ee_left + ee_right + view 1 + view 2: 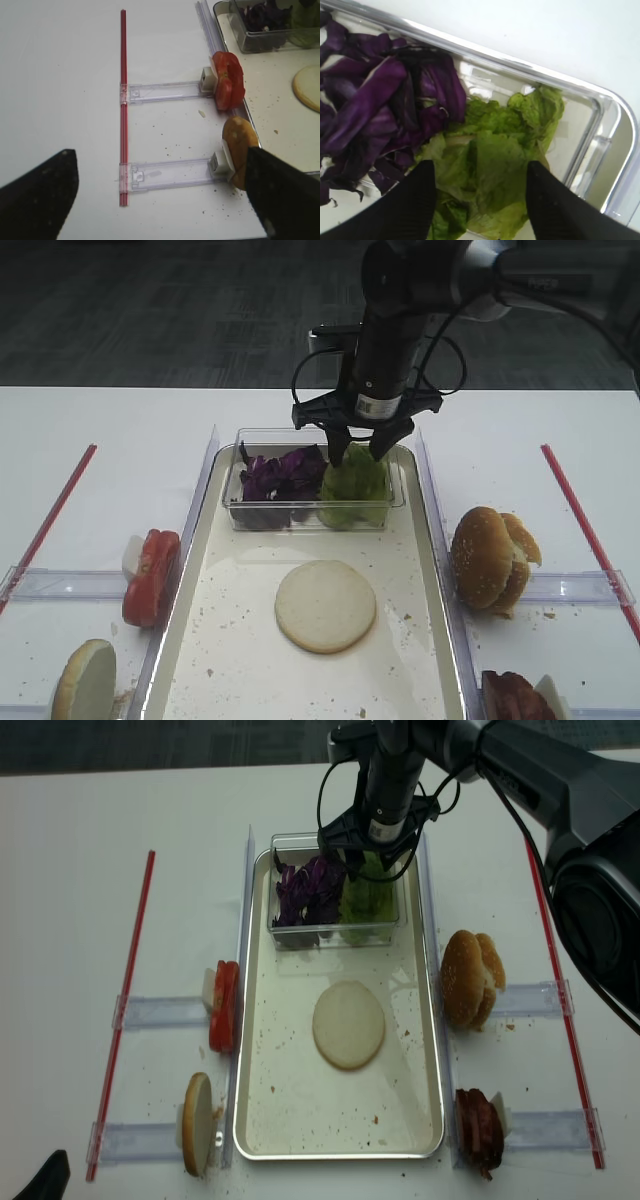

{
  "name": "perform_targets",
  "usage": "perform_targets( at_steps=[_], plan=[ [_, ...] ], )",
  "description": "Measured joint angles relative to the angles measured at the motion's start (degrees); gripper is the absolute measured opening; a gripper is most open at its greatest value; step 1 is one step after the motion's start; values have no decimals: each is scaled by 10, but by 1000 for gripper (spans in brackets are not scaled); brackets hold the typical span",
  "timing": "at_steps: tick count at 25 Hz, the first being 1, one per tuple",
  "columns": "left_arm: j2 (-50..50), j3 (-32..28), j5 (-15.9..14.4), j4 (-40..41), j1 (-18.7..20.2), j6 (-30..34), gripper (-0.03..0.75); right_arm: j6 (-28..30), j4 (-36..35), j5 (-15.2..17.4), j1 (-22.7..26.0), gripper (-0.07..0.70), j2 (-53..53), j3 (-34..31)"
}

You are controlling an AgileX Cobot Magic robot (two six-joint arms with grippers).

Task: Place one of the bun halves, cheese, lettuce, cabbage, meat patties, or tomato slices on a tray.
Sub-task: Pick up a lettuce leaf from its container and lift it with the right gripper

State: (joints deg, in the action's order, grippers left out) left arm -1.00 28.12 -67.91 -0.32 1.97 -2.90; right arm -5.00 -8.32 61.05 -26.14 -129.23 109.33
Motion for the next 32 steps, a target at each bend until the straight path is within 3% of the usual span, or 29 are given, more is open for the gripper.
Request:
perform_targets(
  at_steps=[5,14,19,22,32],
  plan=[
    [0,0,0,0,0,0,618,0,1,-2,0,356,0,0],
    [0,0,0,0,0,0,618,0,2,-2,0,309,-19,0],
    [0,0,0,0,0,0,618,0,2,-2,0,128,-22,0],
    [0,0,0,0,0,0,618,0,2,-1,0,60,-22,0],
    [0,0,0,0,0,0,618,1,3,27,0,50,-2,32]
  ],
)
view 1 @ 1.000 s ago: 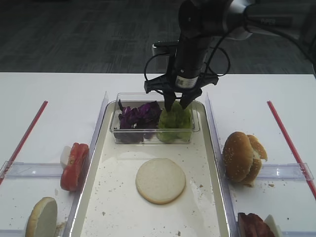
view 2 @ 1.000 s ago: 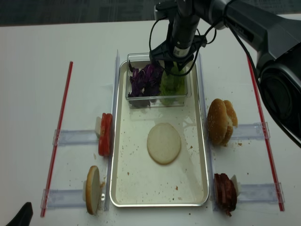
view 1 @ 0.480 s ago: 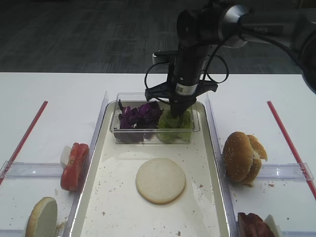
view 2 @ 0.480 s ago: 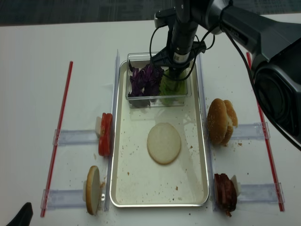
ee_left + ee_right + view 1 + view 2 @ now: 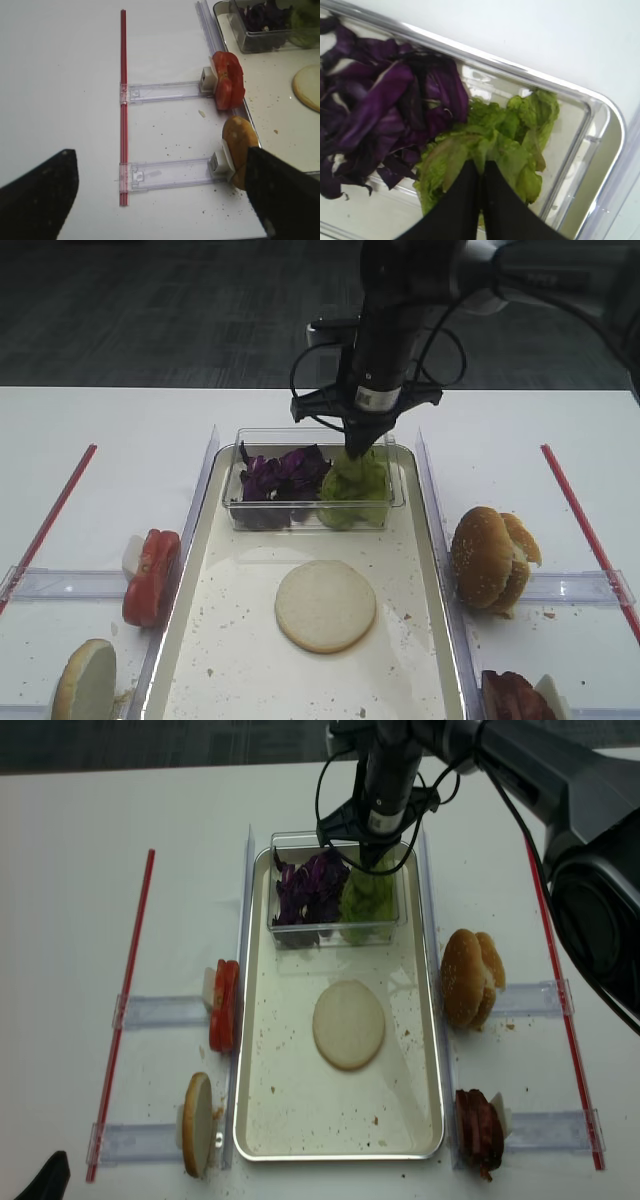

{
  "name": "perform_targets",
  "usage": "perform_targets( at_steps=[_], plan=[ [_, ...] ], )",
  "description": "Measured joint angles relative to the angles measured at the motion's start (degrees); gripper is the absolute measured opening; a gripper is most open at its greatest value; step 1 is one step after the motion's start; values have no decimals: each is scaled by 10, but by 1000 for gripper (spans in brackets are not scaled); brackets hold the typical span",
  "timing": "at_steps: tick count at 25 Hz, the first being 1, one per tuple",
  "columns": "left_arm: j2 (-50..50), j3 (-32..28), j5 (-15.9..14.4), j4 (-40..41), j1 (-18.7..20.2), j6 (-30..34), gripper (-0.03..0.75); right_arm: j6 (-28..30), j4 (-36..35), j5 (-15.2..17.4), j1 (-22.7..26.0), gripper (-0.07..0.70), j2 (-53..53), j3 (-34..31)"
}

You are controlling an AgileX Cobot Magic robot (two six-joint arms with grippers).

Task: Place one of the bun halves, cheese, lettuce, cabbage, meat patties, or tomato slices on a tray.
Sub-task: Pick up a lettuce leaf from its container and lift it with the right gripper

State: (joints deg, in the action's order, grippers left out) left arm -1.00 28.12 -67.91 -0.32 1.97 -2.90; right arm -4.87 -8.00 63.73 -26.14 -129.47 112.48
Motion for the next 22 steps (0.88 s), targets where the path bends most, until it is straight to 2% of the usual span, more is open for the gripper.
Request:
perform_targets(
  at_steps=[11,17,22],
  plan=[
    [0,0,0,0,0,0,618,2,5,62,0,50,36,54],
    [0,0,0,0,0,0,618,12,7,71,0,50,38,54],
    [0,0,0,0,0,0,618,15,32,72,-25,50,60,54]
  ],
)
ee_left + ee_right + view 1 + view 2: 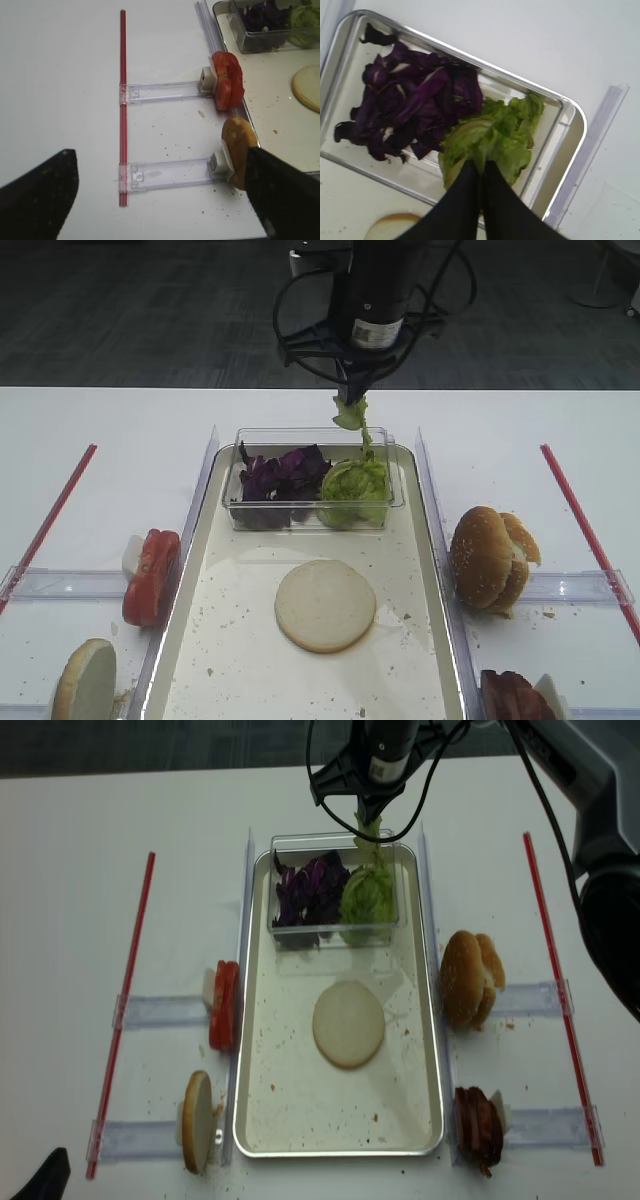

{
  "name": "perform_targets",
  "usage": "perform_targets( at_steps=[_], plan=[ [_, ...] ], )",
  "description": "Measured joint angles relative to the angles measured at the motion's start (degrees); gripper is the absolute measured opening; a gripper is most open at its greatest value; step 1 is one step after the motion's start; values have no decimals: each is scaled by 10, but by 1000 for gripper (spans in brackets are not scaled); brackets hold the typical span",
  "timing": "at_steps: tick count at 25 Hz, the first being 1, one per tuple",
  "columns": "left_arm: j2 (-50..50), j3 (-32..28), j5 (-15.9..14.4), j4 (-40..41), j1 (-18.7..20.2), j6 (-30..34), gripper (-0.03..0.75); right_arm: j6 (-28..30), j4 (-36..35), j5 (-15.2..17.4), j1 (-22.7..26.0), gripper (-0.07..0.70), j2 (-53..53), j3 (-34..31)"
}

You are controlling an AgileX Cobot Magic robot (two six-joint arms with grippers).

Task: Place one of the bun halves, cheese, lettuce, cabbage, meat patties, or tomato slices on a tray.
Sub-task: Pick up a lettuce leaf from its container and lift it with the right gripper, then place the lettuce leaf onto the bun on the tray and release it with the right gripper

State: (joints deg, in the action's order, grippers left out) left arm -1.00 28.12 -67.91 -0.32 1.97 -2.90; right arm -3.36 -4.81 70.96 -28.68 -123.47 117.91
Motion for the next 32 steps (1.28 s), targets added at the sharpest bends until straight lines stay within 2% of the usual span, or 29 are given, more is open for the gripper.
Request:
perform_targets(
  at_steps=[7,13,20,22,28,32],
  plan=[
    [0,0,0,0,0,0,618,0,5,0,-49,50,31,-41],
    [0,0,0,0,0,0,618,-1,16,-3,-73,50,86,-155],
    [0,0,0,0,0,0,618,-1,3,-83,-76,50,208,-365],
    [0,0,0,0,0,0,618,1,2,-96,-76,50,228,-399],
    [0,0,0,0,0,0,618,17,-18,-117,-76,50,235,-412],
    [0,0,0,0,0,0,618,44,-66,-124,-76,50,222,-412]
  ],
)
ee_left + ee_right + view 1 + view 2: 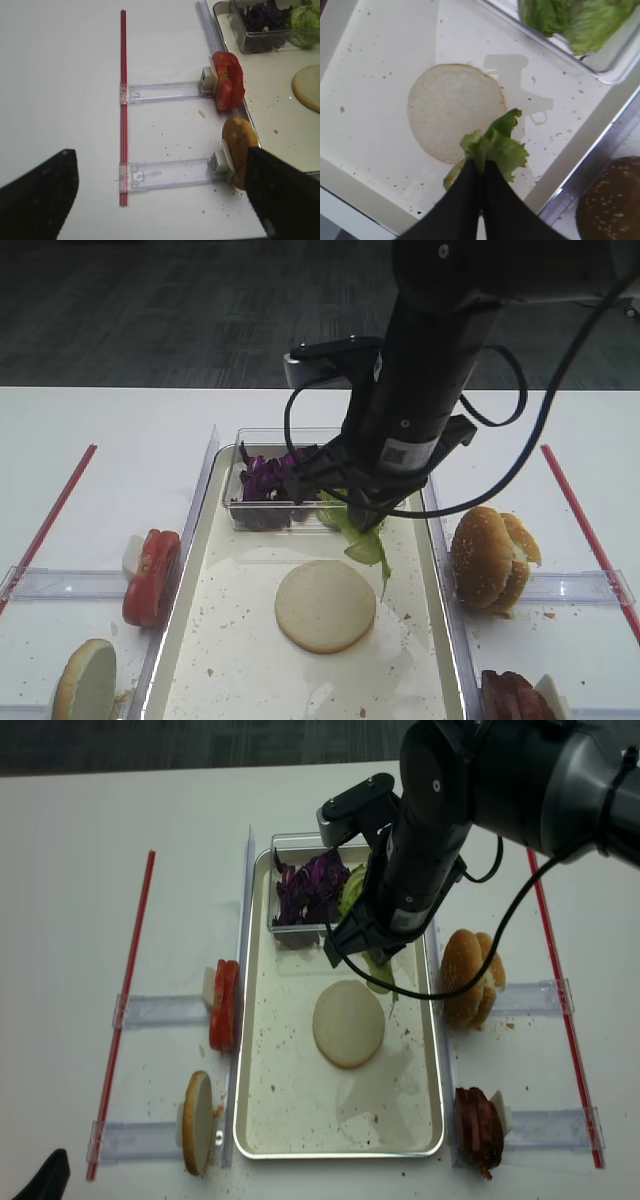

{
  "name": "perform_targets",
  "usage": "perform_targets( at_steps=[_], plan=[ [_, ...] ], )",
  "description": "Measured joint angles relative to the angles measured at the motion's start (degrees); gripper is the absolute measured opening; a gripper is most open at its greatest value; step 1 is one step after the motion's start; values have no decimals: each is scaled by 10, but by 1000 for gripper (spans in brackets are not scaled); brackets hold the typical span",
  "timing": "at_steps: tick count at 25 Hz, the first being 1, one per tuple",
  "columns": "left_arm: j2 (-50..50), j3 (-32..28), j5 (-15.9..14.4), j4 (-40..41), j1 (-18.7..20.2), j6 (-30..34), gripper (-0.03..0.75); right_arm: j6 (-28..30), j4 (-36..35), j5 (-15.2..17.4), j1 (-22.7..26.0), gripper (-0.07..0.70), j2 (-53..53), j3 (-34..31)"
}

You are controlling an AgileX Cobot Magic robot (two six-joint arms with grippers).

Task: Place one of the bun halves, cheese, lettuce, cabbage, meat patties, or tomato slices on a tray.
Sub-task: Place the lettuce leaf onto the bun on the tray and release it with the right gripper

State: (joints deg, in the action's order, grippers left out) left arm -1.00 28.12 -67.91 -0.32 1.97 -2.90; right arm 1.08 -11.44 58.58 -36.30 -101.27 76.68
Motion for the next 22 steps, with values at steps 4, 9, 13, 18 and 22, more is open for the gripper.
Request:
perform_targets(
  at_steps=[4,9,13,18,22],
  plan=[
    [0,0,0,0,0,0,618,21,-43,-10,-2,50,-22,0],
    [0,0,0,0,0,0,618,28,-45,-26,-26,50,-33,0],
    [0,0,0,0,0,0,618,30,-50,-30,-36,50,-52,0],
    [0,0,0,0,0,0,618,30,-49,-48,-36,50,-73,0],
    [0,0,0,0,0,0,618,30,-49,-58,-36,50,-90,0]
  ],
)
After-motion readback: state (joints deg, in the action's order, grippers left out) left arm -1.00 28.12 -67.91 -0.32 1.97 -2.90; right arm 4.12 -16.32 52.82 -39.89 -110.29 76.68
